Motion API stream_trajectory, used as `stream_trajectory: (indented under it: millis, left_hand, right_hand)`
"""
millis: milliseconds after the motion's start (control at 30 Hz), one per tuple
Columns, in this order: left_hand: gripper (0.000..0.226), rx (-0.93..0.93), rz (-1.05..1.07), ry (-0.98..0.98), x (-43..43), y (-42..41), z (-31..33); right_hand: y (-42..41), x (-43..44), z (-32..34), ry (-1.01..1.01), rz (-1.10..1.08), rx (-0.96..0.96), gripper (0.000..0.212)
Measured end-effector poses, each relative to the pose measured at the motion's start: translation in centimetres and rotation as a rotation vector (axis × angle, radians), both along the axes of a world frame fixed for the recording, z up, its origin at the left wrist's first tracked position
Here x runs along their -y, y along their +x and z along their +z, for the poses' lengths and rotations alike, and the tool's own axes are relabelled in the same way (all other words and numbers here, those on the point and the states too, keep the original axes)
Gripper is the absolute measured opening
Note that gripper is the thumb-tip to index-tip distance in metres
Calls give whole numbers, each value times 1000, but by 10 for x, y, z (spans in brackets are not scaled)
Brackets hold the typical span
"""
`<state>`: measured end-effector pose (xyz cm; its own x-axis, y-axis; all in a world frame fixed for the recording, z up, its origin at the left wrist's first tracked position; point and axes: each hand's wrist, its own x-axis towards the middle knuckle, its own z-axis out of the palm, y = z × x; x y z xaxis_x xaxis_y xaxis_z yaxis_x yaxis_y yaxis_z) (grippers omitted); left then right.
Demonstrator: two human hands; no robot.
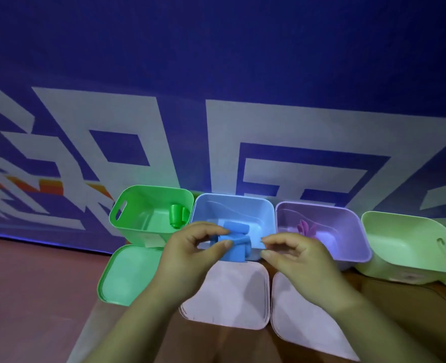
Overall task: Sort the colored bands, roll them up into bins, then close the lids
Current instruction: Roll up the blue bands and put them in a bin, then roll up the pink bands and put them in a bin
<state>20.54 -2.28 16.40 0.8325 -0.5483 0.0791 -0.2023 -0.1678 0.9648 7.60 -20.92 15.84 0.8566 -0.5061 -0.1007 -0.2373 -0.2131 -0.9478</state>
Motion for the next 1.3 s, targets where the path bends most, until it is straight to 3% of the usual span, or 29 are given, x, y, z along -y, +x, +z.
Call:
stream_trajectory:
  millis: [133,200,333,500,667,800,900,967,1133,1300]
  left_hand:
    - [21,209,-45,234,21,63,-39]
    - [16,311,-117,336,43,90,-56]
    - [19,321,-366,559,95,126,-98]
    - [19,341,-637,871,151,140,-153]
    - [29,370,-761,1012,172,143,-188]
    - [33,385,-741,1012,171,141,-187]
    - [21,364,-667,919,154,134,-169]
    - [29,340,-575,828,131,123,-154]
    - [45,395,-245,636,37,78,-121]
    - [46,344,-85,640,-70,9,-130]
  right_hand:
    - [31,23,-50,-311,17,-245,22]
    - [43,34,-73,-456,44,-358,31]
    - [57,48,-117,-689,63,-510,50]
    - [62,57,-146,-724,118,-628,61]
    - [58,59,-153,-754,121,-586,62]
    - [55,60,-155,-788,109,-540,60]
    - [52,58,-149,-745,142,-547,63]
    - [47,52,-141,-761,145,-523,63]
    - [26,14,-114,-769,203,-454,58]
    - [-4,-43,-117,-747,311,-410,49]
